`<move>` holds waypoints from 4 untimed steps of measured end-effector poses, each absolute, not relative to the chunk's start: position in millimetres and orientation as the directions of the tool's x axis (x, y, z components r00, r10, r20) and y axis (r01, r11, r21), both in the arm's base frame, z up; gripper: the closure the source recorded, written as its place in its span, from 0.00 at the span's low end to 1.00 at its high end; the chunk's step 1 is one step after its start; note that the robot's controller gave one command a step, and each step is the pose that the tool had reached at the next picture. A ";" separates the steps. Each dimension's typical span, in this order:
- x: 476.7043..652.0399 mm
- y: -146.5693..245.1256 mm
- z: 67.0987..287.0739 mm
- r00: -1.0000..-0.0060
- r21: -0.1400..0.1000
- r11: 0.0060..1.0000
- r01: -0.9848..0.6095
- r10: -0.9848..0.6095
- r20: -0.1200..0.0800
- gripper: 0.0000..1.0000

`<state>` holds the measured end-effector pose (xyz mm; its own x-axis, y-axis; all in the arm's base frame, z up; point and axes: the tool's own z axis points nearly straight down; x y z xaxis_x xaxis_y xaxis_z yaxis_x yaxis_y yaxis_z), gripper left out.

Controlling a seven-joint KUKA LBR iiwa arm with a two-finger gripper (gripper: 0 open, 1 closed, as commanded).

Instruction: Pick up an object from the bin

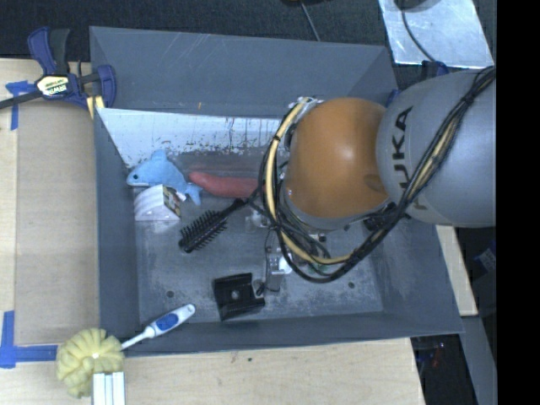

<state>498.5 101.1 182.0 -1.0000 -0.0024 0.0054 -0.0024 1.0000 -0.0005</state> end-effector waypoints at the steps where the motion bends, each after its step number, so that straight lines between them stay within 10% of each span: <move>1: 500.4 100.7 185.8 -1.000 0.001 1.000 0.001 0.001 -0.003 0.00; 2: 497.4 98.0 101.1 -1.000 0.003 1.000 -0.012 -0.012 -0.014 0.00; 3: 500.9 100.7 130.5 -0.999 0.005 0.999 0.051 0.051 -0.017 0.00; 4: 499.1 92.8 103.2 -0.967 0.004 0.967 0.255 0.255 -0.008 0.00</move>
Offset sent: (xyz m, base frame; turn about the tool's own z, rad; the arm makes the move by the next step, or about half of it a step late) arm -0.0066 -0.0044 -0.1120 -0.0115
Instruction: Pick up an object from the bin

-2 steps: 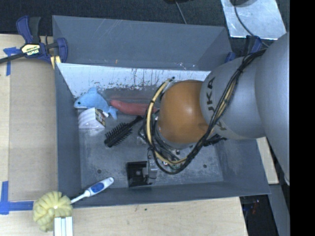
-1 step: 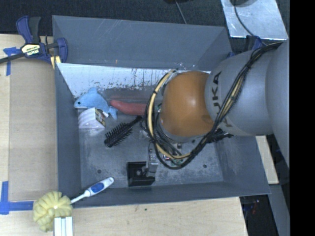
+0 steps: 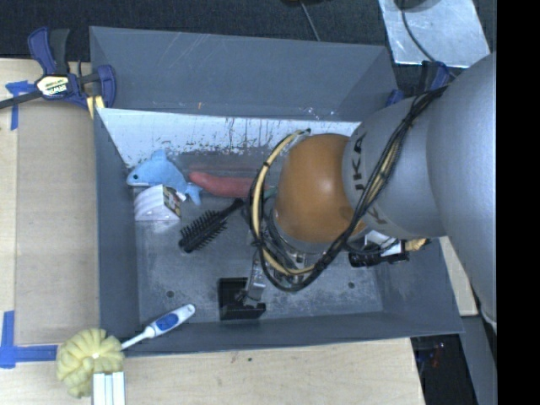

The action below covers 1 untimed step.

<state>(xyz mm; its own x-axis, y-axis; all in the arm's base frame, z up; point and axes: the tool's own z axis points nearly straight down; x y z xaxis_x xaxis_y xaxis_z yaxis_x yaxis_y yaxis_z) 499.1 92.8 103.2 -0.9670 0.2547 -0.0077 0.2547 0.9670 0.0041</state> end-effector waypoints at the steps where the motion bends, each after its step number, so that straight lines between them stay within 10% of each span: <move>1: 493.5 105.5 74.0 -0.991 0.005 0.991 0.134 0.134 -0.010 0.00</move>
Offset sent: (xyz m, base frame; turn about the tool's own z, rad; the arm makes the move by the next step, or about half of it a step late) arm 0.0108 0.0216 -0.0332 -0.3285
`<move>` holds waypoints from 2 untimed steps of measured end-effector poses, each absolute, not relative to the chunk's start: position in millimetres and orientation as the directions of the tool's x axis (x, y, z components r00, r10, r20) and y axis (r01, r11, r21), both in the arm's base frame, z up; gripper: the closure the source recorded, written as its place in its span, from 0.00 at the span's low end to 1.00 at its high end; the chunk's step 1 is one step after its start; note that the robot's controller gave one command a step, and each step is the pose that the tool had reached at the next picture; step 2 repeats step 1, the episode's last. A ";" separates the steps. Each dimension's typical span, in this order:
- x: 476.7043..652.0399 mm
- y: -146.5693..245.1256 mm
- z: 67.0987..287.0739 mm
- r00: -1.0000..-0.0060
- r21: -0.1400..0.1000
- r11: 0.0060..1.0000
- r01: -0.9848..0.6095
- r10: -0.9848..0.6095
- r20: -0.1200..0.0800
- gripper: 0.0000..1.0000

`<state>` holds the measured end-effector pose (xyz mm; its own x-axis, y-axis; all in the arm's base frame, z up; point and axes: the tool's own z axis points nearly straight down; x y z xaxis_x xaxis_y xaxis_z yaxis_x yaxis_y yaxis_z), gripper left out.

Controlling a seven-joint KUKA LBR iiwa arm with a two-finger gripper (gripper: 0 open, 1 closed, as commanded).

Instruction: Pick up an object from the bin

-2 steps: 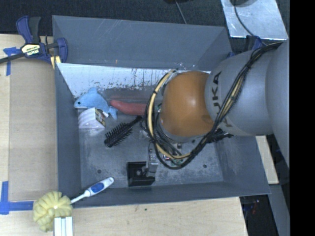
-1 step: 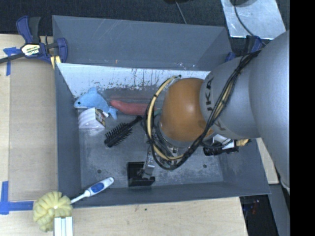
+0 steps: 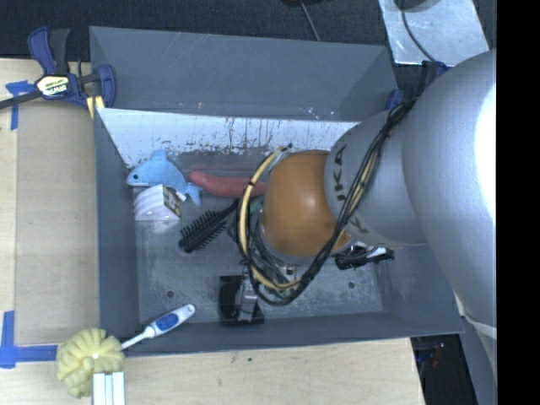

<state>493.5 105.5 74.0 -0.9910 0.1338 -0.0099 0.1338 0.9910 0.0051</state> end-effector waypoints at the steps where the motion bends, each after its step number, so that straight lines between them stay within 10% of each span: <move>1: 513.3 115.1 75.5 -0.997 0.003 0.998 -0.070 -0.070 -0.021 1.00; 2: 513.3 115.1 75.5 -0.997 0.003 0.998 -0.070 -0.070 -0.021 1.00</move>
Offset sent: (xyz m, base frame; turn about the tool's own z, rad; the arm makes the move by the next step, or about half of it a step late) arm 0.0000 0.0000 0.0000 0.0000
